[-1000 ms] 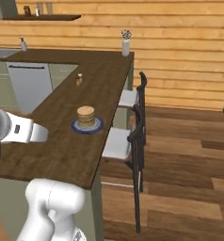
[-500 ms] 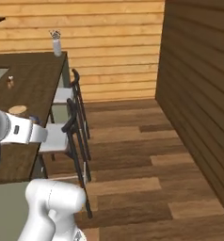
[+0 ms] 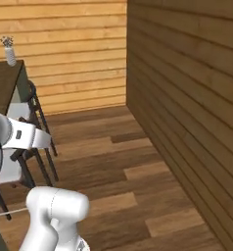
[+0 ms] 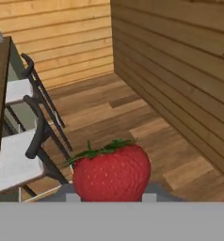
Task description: Take the strawberry from the fridge and place it on top of the pancake, located on the dining counter.
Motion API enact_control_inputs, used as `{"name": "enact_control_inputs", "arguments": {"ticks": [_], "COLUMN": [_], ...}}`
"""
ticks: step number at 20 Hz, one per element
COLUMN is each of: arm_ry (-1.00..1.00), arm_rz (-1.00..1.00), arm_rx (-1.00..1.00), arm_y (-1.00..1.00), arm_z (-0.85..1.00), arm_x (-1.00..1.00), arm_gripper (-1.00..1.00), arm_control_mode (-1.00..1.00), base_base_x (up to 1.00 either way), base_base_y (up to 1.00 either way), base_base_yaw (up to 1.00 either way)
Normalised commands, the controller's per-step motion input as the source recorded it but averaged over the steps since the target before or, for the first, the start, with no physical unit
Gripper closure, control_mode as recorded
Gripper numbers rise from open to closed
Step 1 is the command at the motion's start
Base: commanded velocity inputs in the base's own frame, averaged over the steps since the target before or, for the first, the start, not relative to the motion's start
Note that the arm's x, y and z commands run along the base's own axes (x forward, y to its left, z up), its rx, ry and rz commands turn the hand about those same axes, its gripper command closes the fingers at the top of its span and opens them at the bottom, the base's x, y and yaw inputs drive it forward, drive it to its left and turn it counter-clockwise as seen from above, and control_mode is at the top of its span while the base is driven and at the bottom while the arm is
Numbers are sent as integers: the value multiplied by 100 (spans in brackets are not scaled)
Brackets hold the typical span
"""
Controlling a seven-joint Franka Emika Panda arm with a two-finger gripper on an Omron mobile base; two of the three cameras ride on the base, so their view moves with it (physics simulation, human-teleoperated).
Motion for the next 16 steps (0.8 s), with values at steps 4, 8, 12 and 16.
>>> {"name": "enact_control_inputs", "arguments": {"ticks": [4,8,12,16], "arm_ry": [0,0,0,0], "arm_rz": [0,0,0,0], "arm_rx": [0,0,0,0], "arm_y": [0,0,0,0], "arm_z": [0,0,0,0], "arm_x": [0,0,0,0], "arm_gripper": [100,100,100,100], "arm_control_mode": [100,100,100,100], "base_base_x": [90,28,2,0], "base_base_y": [-1,-26,-33,-33], "base_base_yaw": [40,63,77,82]}}
